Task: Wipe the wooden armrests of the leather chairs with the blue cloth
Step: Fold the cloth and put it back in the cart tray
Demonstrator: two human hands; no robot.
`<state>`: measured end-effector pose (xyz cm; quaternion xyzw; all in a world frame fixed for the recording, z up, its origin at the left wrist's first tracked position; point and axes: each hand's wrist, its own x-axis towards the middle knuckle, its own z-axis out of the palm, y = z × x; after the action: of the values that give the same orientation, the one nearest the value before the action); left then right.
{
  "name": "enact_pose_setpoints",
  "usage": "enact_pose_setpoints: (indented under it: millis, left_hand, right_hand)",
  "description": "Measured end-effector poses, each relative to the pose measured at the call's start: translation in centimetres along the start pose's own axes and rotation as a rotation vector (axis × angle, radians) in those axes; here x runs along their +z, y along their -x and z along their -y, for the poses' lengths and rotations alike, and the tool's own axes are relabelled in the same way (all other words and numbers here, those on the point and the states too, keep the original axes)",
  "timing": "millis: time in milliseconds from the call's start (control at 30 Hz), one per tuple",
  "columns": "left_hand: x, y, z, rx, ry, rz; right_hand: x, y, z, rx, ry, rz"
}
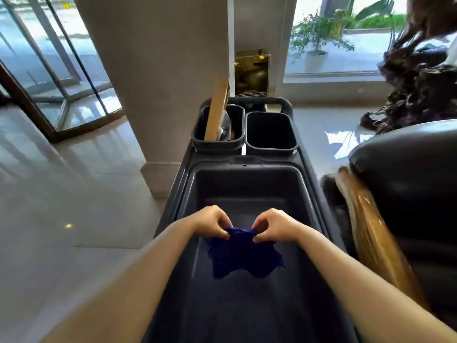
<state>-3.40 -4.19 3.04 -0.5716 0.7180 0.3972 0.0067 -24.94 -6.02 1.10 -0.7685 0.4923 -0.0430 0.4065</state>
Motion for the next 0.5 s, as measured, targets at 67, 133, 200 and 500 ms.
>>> enact_pose_setpoints:
  millis: [67,133,200,500]
  left_hand:
    - [1.5,-1.7,1.4,0.003,-0.005,0.041]
    - [2.8,-3.2,2.5,-0.005,0.002,0.074]
    - [4.0,-4.8,3.4,-0.013,0.027,0.110]
    - [7.1,-8.8,5.1,-0.038,0.079,0.149]
  right_hand:
    - [1.4,-0.6,-1.4,0.070,-0.009,0.014]
    - [2.6,-1.3,-2.7,0.125,-0.021,0.036]
    - [3.6,-1.8,-4.1,0.168,-0.033,0.039]
    - [5.8,-3.6,-8.2,0.279,-0.047,0.038]
